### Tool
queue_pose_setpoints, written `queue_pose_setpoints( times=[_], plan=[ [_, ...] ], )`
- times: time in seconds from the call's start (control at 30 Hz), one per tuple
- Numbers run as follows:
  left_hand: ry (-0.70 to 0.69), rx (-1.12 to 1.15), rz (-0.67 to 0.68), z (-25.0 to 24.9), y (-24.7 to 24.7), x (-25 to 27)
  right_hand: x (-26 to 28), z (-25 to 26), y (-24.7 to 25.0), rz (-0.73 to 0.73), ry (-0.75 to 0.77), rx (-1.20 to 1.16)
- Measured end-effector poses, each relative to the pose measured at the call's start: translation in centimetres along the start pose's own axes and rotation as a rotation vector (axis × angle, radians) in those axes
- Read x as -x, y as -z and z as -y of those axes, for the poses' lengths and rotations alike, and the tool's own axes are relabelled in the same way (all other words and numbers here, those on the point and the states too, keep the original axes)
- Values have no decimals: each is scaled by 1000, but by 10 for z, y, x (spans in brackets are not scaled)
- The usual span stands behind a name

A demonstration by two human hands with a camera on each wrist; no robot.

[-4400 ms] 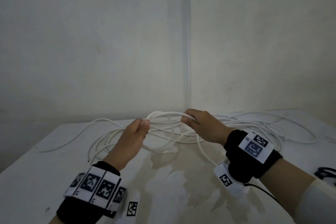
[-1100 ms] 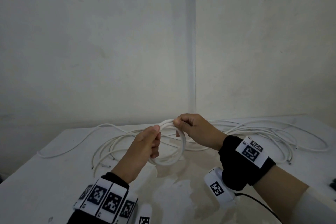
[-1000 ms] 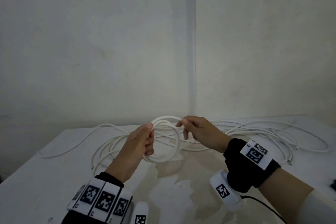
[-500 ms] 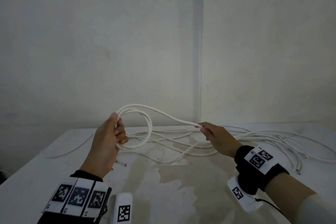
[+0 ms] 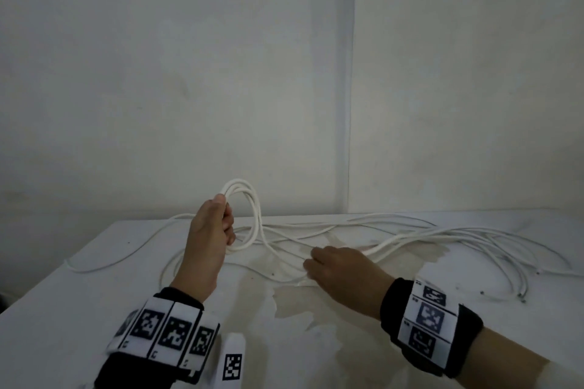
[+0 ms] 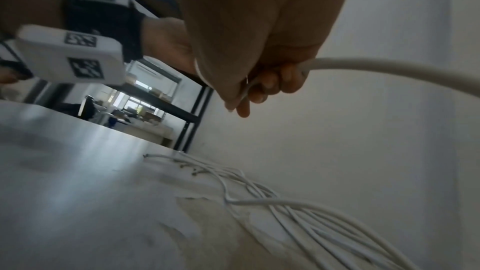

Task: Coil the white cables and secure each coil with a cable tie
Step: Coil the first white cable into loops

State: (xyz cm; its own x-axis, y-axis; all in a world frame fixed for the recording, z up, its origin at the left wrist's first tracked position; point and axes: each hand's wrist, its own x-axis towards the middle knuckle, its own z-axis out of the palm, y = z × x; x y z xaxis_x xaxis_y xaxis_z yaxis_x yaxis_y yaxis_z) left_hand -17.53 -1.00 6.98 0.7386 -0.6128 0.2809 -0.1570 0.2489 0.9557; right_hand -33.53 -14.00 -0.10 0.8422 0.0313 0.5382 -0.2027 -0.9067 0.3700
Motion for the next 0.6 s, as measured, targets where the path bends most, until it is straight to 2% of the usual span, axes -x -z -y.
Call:
queue_pose_setpoints(
  times=[0.17,0.3,0.37,0.43,0.5,0.6],
  plan=[
    [0,-37,55,9,-15,4,-12,18,23,-134,118,-14],
    [17,-143,195,18,-36,20,-25,22,38,-212,196,-52],
    [-28,-202,276,22,-42,28,-29,20,41,-273,208,-132],
    [-40,-195,362,25,-45,32,-27,18,43,-299,173,-225],
    [50,-138,424,23,-47,37,-24,15,45,-324,105,-325],
    [110,-134,504,16,-53,46,-23,10,49,-330,-8,-426]
  ],
)
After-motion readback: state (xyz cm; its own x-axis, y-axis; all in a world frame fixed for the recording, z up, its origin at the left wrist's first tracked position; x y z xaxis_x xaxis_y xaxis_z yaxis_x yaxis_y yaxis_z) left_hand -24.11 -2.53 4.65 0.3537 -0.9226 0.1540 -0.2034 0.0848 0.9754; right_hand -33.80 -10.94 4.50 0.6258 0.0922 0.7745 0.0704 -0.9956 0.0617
